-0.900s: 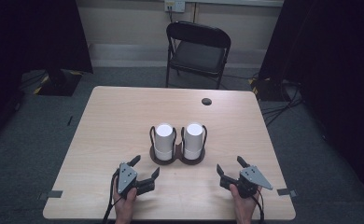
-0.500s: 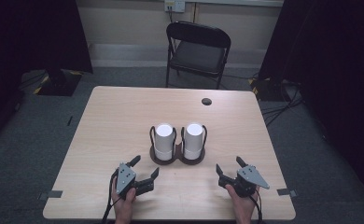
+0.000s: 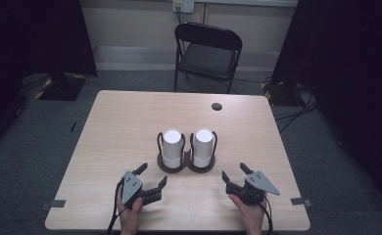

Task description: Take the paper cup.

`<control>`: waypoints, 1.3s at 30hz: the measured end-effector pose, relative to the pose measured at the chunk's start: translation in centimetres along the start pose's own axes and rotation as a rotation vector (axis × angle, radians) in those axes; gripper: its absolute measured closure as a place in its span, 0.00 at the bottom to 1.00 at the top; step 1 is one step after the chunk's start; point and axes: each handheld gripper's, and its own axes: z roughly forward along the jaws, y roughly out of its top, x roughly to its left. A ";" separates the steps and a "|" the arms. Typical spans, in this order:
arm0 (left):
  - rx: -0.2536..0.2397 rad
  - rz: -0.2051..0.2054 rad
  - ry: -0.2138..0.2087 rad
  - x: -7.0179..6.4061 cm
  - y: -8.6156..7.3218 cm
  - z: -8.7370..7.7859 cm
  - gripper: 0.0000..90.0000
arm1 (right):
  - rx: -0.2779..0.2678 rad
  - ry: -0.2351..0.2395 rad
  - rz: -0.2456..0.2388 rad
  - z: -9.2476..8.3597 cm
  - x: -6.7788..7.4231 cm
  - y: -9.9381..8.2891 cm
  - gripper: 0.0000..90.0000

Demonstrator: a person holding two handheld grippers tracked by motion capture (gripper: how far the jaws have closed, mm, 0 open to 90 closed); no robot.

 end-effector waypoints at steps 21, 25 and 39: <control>0.006 0.012 -0.009 0.0 0.0 0.0 0.18 | -0.043 0.150 -0.004 1.5 1.2 3.8 0.43; 0.007 0.016 -0.011 -0.1 0.0 0.0 0.18 | -0.041 0.141 -0.010 1.6 1.5 4.6 0.43; 0.022 0.032 -0.015 -0.2 0.1 0.2 0.18 | -0.078 0.182 -0.034 3.1 2.0 8.2 0.41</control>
